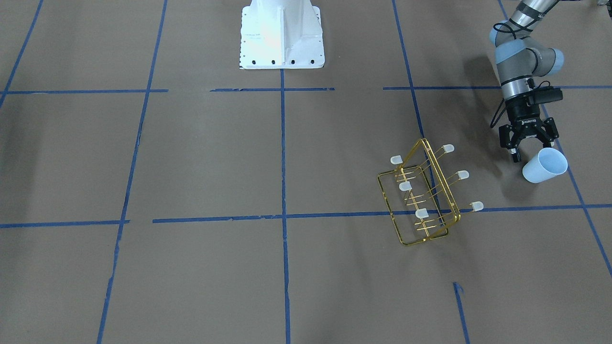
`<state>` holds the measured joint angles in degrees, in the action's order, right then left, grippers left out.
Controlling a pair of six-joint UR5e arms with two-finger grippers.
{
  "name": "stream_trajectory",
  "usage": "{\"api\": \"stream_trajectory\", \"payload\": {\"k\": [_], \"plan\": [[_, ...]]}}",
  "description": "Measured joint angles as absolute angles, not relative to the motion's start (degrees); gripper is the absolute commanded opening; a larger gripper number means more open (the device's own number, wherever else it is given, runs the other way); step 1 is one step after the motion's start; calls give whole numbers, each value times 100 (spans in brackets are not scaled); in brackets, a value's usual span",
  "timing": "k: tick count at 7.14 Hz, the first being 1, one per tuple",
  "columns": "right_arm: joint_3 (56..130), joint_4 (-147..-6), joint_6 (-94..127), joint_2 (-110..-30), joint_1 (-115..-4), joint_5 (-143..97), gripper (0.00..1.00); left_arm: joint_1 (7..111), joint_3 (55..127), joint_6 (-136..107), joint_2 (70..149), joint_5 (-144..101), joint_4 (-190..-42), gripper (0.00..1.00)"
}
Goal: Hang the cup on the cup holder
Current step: 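Move the left gripper down to the light blue cup and grasp it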
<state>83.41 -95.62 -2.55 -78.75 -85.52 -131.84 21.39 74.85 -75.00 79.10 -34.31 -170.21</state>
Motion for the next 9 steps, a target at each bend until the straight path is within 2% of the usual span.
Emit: {"api": "stream_trajectory", "payload": {"k": [9], "plan": [[8341,-9563,-255,-7875,-8552,-13184,100,2563,7104,-7635,8203,-3818,-16972,100]]}}
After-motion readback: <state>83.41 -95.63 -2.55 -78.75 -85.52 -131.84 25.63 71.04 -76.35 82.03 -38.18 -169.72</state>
